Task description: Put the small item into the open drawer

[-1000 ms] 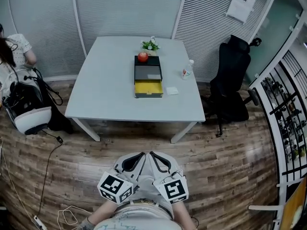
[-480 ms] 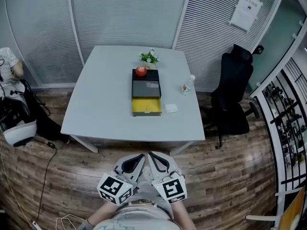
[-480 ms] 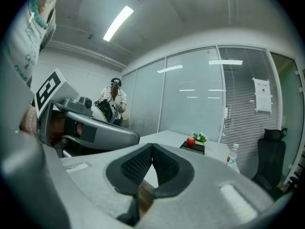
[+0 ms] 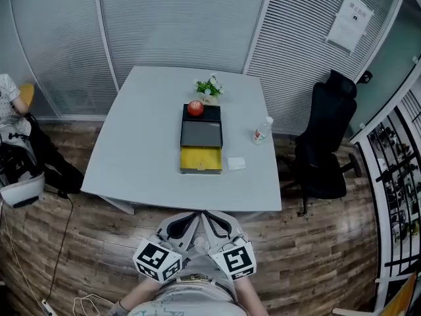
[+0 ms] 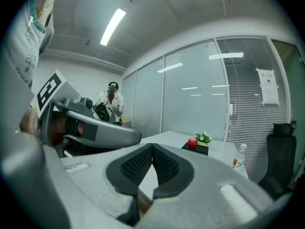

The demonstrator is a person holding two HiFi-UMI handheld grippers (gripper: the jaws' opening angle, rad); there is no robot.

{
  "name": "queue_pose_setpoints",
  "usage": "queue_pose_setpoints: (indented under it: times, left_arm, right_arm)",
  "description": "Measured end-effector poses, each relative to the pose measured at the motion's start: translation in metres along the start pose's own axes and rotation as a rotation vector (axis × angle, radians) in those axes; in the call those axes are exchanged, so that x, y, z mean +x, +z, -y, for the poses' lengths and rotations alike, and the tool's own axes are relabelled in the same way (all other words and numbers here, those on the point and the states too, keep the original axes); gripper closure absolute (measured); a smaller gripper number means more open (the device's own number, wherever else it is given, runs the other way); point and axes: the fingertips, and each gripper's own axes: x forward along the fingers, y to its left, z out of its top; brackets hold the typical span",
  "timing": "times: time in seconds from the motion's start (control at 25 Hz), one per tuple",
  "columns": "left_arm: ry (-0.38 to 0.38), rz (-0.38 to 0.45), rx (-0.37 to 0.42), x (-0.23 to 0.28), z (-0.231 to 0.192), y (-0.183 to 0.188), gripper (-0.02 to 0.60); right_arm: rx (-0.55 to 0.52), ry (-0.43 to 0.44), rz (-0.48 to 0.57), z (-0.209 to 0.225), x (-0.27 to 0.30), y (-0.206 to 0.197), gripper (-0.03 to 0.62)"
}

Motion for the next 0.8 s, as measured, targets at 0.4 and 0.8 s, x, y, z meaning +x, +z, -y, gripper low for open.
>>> queue_pose_setpoints:
  times: [0.4,0.8]
  left_arm:
    - [0.022,-0.012,-0.004,0.065,-0.016,0.005,0.584]
    - [0.044,-0.028,-0.004,0.098,-0.031,0.005,0.584]
  right_arm:
    - [-0.003,-0.037,0.003,0.068,0.018,-0.004,0.591]
    - [-0.031,0.014,-0.002,0.099,0.043,-0.007,0.591]
